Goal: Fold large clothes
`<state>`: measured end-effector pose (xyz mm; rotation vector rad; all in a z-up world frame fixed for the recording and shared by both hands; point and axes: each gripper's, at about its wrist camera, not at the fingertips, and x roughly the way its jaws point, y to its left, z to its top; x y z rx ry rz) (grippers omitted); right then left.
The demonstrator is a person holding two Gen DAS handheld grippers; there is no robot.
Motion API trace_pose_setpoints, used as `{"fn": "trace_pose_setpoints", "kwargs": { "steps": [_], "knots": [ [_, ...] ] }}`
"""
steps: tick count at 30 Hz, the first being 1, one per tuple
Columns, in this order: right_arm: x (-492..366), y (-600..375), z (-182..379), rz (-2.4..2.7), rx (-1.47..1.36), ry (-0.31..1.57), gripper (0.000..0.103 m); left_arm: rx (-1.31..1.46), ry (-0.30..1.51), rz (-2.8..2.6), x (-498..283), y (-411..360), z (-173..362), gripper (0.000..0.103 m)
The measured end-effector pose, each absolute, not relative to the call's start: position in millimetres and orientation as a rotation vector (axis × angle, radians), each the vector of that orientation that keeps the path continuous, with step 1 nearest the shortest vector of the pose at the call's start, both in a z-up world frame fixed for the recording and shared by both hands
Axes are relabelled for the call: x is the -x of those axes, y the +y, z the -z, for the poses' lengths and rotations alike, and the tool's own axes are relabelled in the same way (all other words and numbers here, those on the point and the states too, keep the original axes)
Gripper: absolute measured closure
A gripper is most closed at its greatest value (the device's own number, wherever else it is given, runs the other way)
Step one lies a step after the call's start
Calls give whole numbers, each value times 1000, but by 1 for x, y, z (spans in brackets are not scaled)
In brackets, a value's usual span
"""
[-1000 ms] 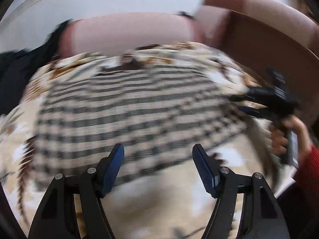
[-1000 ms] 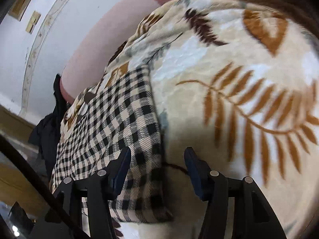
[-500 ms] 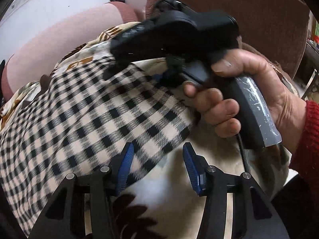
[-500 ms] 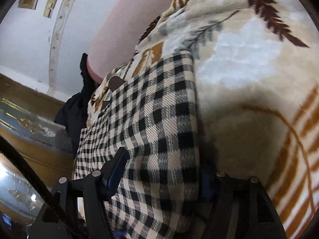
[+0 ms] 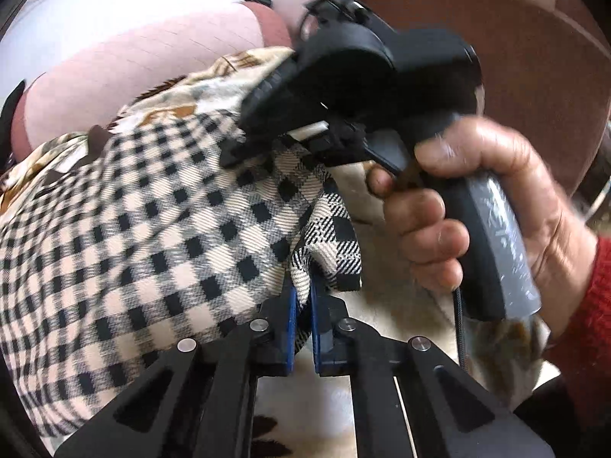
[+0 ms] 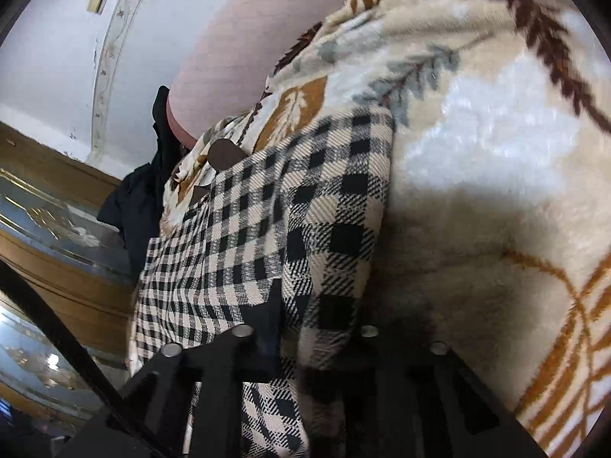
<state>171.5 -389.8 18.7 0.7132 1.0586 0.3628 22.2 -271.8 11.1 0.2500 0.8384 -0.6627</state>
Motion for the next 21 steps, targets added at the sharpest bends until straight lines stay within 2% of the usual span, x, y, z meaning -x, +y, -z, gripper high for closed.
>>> {"fn": "trace_pose_setpoints", "kwargs": {
  "steps": [10,15,21],
  "knots": [
    [-167,-343,-69,-331,-646,968,91,33,827,594,-35,-177,-62,97],
    [-171,-279,-99,-364,-557,929,91,127,849,545,-32,-120,-75,98],
    [-199,-190,-110,-422,-463,982,91,210,825,475,-26,-37,-93,99]
  ]
}}
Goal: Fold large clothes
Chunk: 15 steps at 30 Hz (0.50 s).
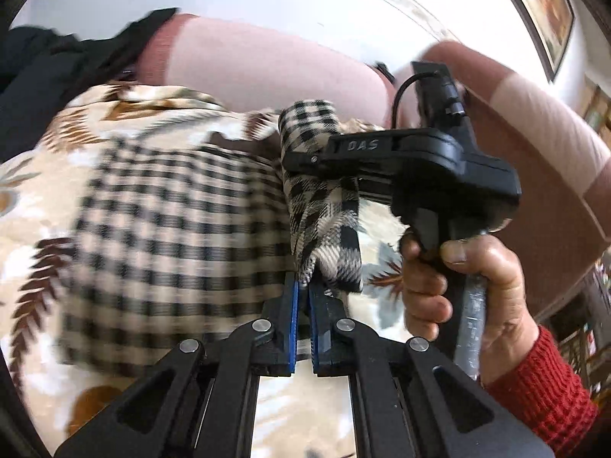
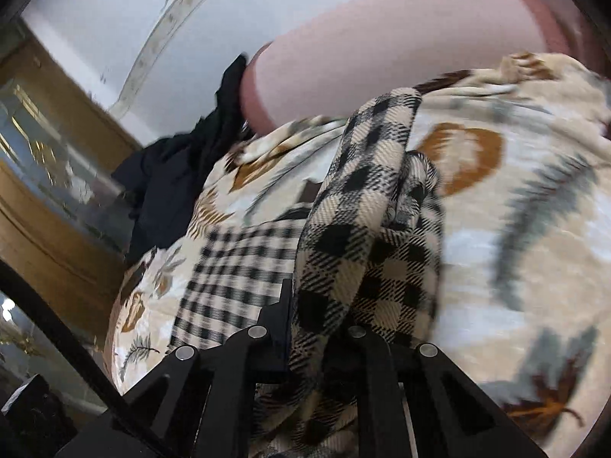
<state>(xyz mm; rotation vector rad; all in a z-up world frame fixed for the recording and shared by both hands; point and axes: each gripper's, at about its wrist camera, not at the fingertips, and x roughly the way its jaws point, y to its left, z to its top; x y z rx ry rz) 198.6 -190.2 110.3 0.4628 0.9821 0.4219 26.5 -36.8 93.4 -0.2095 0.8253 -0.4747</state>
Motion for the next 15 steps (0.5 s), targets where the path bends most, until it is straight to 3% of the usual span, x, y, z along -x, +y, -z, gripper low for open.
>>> {"fn": "trace_pose_setpoints", "kwargs": {
  "steps": [8,15],
  "knots": [
    [-227,-76,-94,-460,-334,1082,92,312,832,361,-25,57,-92,101],
    [-227,-31,-82,-467,-253,1114,92,344,852,352,-18,86,-81,101]
  ]
}}
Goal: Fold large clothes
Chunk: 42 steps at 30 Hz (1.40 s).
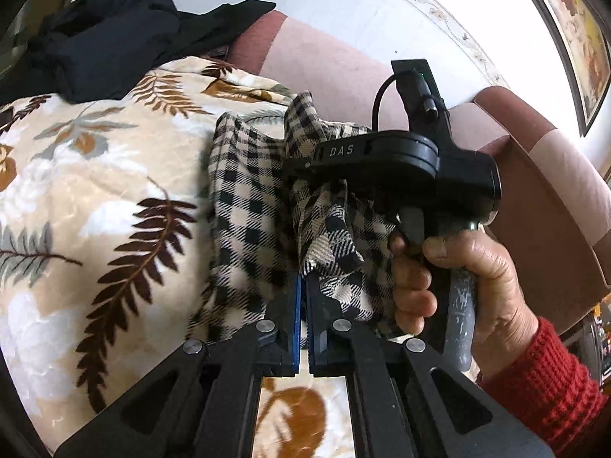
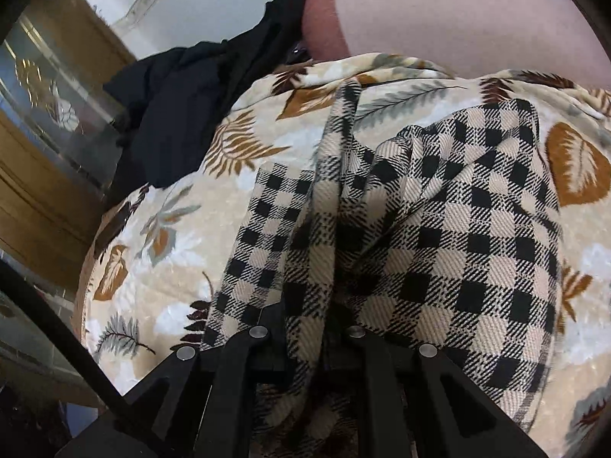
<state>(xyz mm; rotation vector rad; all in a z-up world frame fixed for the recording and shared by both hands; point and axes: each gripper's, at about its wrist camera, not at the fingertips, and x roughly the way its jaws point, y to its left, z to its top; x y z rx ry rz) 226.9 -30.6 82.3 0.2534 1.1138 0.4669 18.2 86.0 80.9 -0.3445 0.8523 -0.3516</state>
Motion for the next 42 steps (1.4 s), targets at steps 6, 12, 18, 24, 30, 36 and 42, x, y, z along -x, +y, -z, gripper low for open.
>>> {"fn": "trace_pose_setpoints", "kwargs": {
  "steps": [6,12,18,24,30,36,42],
  "knots": [
    [-226,-7,-74,-475,-163,1126,92,369,895,344,-17,98,-70,101],
    [-222,15,-73,-480,-88,1110,86,364,886,304,-17,115,-70,101],
    [-216,27,-78,-526,-87,1096,67,390,802,206,-9,155,-92,101],
    [-200,19,-114,-715,-238,1043,58,447,806,143,-19,179,-86,101],
    [-210,1,-123,-434,-114,1000,58,444,826,183,-27,168,-80,100],
    [-239,16,-93,-330,-57,1080,58,431,816,306,-33,136,-78,76],
    [-249,31,-85,-293,58,1111,93,339,890,327,-48,108,-63,93]
  ]
}}
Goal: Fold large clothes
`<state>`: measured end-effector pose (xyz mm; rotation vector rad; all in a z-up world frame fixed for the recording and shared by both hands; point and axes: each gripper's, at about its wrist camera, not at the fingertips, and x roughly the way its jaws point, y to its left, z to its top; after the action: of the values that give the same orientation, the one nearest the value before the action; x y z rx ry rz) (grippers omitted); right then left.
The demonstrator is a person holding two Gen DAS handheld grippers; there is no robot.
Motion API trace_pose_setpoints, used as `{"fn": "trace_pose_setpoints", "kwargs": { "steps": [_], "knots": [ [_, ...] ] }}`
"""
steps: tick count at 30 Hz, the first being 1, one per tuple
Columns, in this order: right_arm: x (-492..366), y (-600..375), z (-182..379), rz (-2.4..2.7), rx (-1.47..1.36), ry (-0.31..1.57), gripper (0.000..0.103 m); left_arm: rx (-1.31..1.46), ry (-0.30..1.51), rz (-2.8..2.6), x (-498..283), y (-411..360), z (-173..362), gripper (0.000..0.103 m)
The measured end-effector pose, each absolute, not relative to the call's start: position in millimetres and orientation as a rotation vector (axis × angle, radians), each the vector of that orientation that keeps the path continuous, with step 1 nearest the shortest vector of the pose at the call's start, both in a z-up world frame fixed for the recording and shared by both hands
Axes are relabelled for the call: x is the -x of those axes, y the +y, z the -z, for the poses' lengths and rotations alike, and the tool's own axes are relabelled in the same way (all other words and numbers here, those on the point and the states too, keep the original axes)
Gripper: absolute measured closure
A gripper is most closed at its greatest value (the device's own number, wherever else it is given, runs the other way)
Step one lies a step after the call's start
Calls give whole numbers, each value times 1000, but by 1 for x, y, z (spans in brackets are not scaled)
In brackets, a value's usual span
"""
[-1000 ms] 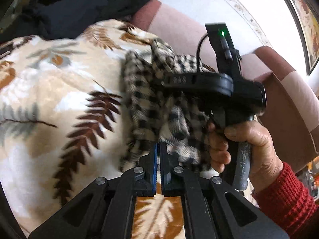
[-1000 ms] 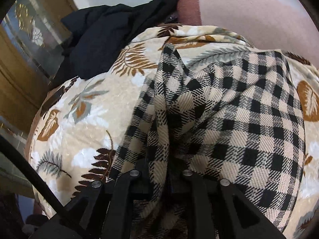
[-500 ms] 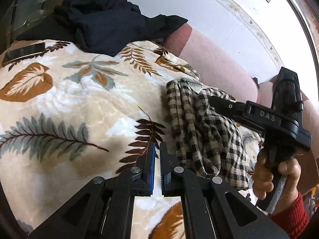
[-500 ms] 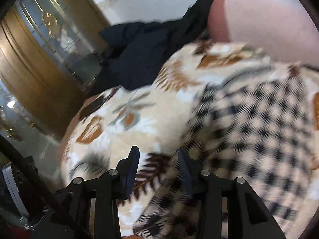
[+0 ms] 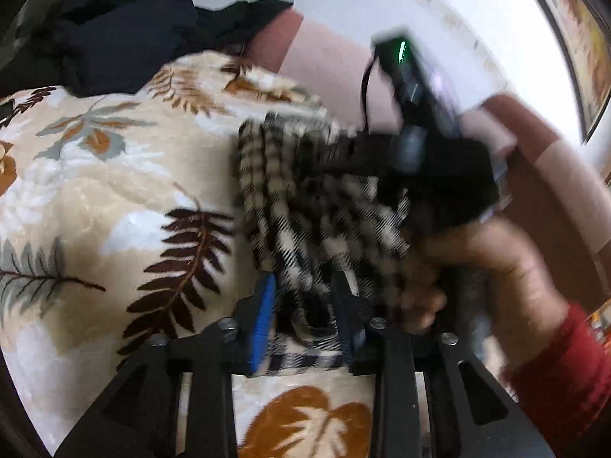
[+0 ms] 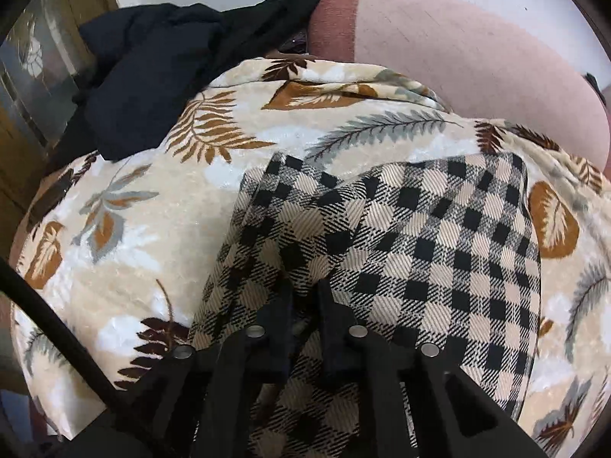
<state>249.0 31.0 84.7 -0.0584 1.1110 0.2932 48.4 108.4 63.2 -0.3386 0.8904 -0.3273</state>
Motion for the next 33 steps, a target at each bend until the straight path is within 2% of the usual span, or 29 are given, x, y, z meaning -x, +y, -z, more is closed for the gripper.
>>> {"fn": "trace_pose_setpoints", "kwargs": {
  "steps": [1,4,8,13,17,21,28,29,32,33],
  "knots": [
    [-249,32,-87,-301,60,1108,93,329,931,306,-53,108,-57,100],
    [-254,42,-91,-334,50,1112,93,406,1009,295,-61,119,-42,100],
    [-261,62,-77,-390,30,1149,100,476,1052,305,-67,126,-32,100],
    [-256,91,-55,-379,123,1173,99,426,1043,281,-67,118,-33,100],
    [-242,67,-94,-431,-12,1083,98,414,1038,283,-63,115,-35,99],
    [-222,28,-120,-346,-11,1014,98,414,1044,278,-64,114,-34,99],
    [-171,-2,-88,-414,-113,1087,98,466,940,256,-51,149,-57,99],
    [-167,0,-82,-433,-129,1100,98,468,916,237,-49,155,-62,96],
    [-141,5,-64,-516,-218,1148,98,483,863,174,-47,171,-71,77],
    [-132,5,-61,-534,-235,1157,98,487,855,160,-46,174,-72,76]
  ]
}}
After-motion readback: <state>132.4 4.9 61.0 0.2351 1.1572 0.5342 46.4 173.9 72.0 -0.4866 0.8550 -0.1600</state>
